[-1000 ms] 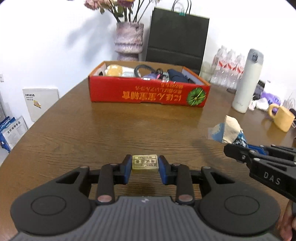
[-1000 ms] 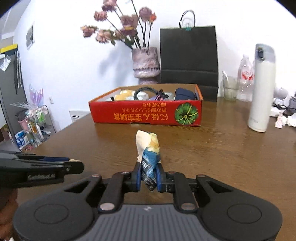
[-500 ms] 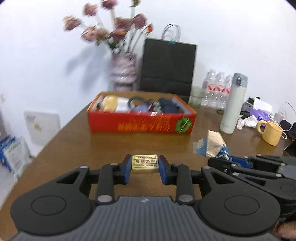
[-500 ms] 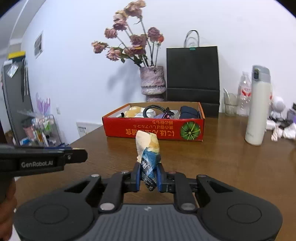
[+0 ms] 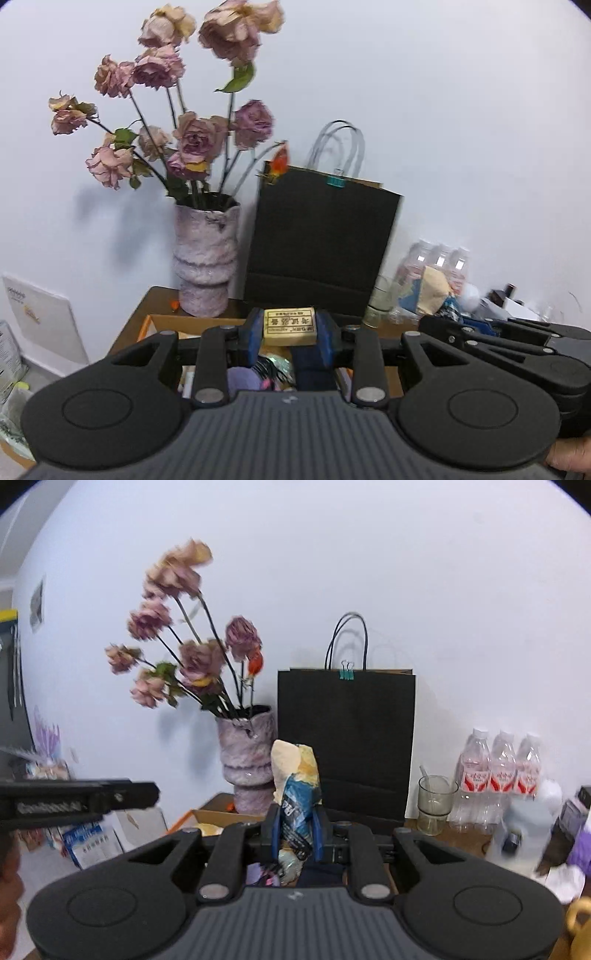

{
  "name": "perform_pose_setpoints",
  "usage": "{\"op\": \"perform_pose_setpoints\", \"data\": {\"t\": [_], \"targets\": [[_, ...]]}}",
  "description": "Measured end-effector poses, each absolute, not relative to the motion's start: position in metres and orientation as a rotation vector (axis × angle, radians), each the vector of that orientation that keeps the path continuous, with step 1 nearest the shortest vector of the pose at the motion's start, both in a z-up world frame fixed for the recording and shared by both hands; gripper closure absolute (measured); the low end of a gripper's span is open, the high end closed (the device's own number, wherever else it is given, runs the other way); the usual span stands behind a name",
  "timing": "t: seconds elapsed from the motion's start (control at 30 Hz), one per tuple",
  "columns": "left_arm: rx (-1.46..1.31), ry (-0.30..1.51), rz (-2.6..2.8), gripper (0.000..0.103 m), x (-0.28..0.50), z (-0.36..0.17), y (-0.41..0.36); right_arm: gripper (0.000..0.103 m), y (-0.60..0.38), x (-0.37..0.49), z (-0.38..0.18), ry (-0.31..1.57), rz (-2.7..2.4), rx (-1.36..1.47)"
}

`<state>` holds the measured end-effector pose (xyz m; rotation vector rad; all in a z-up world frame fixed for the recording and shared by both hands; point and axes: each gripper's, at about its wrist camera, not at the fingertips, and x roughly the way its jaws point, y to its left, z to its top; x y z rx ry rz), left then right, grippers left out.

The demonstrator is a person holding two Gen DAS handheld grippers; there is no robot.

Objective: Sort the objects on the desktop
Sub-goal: 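Lower block and packet into the box and open both tools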

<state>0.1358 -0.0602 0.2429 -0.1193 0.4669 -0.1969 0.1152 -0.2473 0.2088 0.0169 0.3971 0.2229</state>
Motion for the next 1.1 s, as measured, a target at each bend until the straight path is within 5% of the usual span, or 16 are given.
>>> {"op": "perform_pose_setpoints", "data": {"t": [0.17,0.47,0.63,0.77,0.93,1.1], "targets": [[-0.044,0.689,-0.221,0.072,0.201,0.212,-0.071,0.087,-0.241,0.19,0.199,0.619,0.252,-0.037],[-0.055,1.121,-0.166,0.071,0.285,0.092,-0.074,0.086,-0.215,0.289,0.102,1.122,0.277,-0.073],[-0.056,1.177,-0.174,0.069,0.294,0.071,-0.078,0.073,-0.201,0.292,0.067,1.227,0.31,-0.13],[-0.091,1.152,-0.201,0.034,0.293,0.084,-0.07,0.05,-0.207,0.294,0.059,1.271,0.281,-0.128],[-0.103,1.091,-0.183,0.023,0.289,0.12,-0.054,0.029,-0.214,0.289,0.09,1.223,0.276,-0.086],[-0.072,1.038,-0.078,0.003,0.275,0.152,-0.036,0.022,-0.211,0.279,0.131,1.137,0.234,-0.1]]}}
